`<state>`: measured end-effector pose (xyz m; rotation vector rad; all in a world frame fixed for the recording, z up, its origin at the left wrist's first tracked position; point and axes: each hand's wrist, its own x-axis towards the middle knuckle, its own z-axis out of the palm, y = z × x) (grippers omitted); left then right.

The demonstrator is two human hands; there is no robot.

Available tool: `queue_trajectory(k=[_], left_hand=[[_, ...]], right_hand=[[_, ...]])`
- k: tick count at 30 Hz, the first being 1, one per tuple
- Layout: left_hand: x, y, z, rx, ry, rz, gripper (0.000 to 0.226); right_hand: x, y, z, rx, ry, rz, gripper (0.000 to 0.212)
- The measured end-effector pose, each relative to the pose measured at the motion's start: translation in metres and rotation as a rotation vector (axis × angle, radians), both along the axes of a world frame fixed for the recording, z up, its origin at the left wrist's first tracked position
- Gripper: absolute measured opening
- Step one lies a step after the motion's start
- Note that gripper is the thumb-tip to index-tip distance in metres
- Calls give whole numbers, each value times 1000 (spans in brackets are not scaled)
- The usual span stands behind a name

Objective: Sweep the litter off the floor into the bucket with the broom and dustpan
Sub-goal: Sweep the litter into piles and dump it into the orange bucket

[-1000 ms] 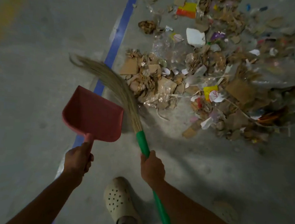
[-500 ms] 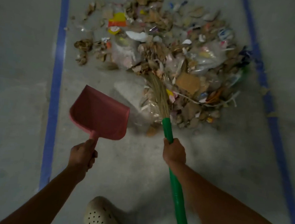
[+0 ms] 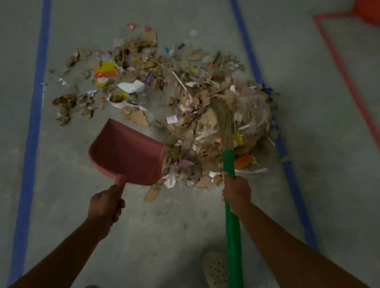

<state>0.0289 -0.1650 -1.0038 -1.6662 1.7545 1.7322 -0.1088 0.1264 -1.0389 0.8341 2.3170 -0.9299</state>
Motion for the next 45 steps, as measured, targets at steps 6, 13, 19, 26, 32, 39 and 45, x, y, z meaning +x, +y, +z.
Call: queue_trajectory(k=[6,13,19,26,32,39,45], left_hand=[[-13,8,18,35,17,-21,63],[-5,-6,34,34,22,-1,56],[29,-31,47,12,-41,-1,59],[106,-19,46,40,-217,32,59],[138,19,26,49,-351,42,63],[95,58,7,55,-284,-16,62],[44,71,26,85,-230,-57,62]], right_hand=[[-4,25,29,-44,42,-73,45],[11,-4,53,-38,87,-16,42],[60,-50,69,-93,102,108,35],[142,-36,87,-18,-84,546,32],[173,32,60,112,-324,816,29],[116,95,18,139,-382,322,50],[67,115,45,114,-180,206,47]])
